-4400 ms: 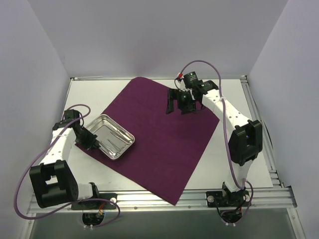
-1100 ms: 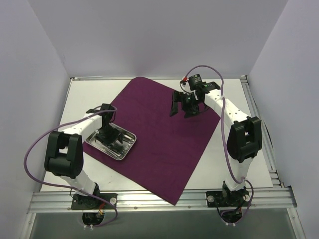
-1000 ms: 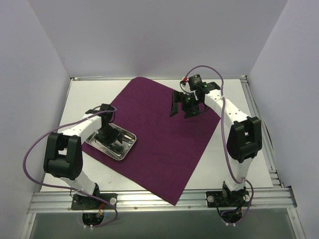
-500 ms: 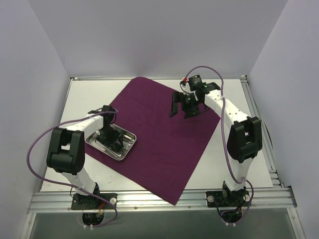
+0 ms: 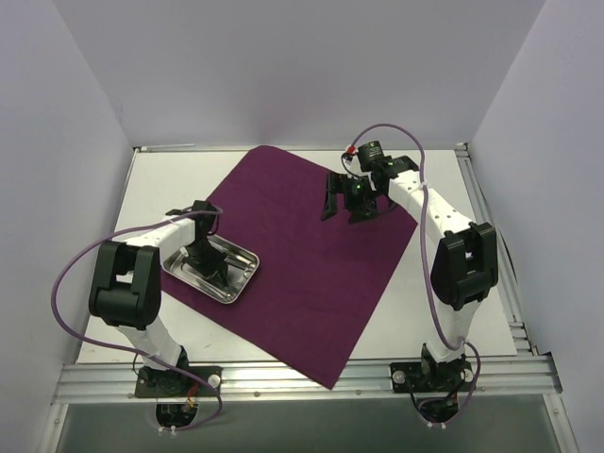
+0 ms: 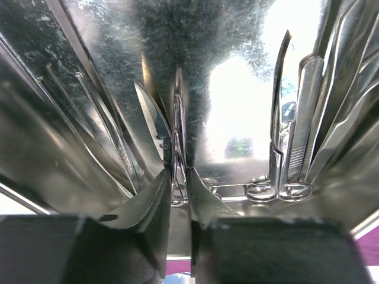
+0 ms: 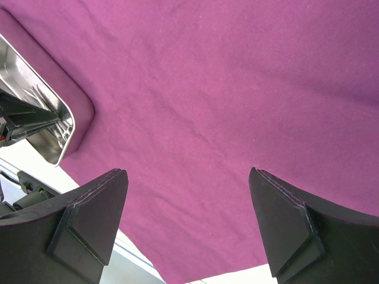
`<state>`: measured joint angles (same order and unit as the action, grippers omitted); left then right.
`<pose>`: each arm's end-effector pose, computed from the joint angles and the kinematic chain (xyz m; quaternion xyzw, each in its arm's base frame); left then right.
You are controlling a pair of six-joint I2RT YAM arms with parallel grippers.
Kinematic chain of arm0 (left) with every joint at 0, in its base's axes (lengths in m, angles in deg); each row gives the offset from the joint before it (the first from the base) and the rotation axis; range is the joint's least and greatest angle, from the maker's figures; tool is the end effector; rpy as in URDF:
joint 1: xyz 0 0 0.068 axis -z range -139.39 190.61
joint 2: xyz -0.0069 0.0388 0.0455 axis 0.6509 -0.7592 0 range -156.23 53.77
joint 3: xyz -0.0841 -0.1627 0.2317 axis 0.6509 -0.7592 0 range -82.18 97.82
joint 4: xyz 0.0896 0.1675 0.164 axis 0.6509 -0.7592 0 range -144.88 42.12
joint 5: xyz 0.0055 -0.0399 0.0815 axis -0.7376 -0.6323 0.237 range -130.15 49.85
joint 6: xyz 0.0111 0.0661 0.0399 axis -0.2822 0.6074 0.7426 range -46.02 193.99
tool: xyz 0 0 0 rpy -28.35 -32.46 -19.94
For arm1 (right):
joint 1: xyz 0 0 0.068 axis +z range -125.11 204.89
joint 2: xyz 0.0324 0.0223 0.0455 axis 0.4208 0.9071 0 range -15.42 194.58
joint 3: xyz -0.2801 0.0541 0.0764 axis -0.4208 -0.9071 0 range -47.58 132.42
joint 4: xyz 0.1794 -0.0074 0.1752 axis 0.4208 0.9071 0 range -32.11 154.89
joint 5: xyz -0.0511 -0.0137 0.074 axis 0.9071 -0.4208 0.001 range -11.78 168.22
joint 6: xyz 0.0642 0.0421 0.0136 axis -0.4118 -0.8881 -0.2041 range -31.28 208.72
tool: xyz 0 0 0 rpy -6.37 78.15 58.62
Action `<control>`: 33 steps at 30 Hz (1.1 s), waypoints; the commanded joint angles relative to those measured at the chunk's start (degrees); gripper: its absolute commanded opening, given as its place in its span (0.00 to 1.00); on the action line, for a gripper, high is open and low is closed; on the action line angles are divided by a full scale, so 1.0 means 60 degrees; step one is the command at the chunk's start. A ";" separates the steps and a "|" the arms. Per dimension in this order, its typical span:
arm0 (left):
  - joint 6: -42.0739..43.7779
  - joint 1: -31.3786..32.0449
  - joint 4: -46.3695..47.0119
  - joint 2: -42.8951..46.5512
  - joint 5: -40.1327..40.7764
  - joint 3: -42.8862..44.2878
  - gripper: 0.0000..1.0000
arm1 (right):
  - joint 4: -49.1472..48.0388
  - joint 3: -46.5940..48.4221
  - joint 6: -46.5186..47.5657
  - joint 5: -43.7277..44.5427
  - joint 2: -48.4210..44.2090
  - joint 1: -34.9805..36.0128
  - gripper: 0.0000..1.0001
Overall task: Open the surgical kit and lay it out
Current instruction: Pick up the medical item from the container.
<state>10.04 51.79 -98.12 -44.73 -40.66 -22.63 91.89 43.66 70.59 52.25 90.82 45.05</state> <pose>0.2785 -0.0555 0.1567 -0.4443 0.8958 -0.0078 0.0029 0.3931 0.1754 0.2857 -0.0949 0.9112 0.3108 0.2533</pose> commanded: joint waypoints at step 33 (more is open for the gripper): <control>0.4606 0.0173 -0.0127 0.2177 -0.1552 0.2600 0.02 | -0.1374 0.0760 0.0560 -0.3974 0.0136 0.1648 0.73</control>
<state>31.11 52.38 -102.40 -34.79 -44.71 -10.24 86.16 45.54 71.64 37.27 91.17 51.80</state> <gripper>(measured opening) 0.173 0.737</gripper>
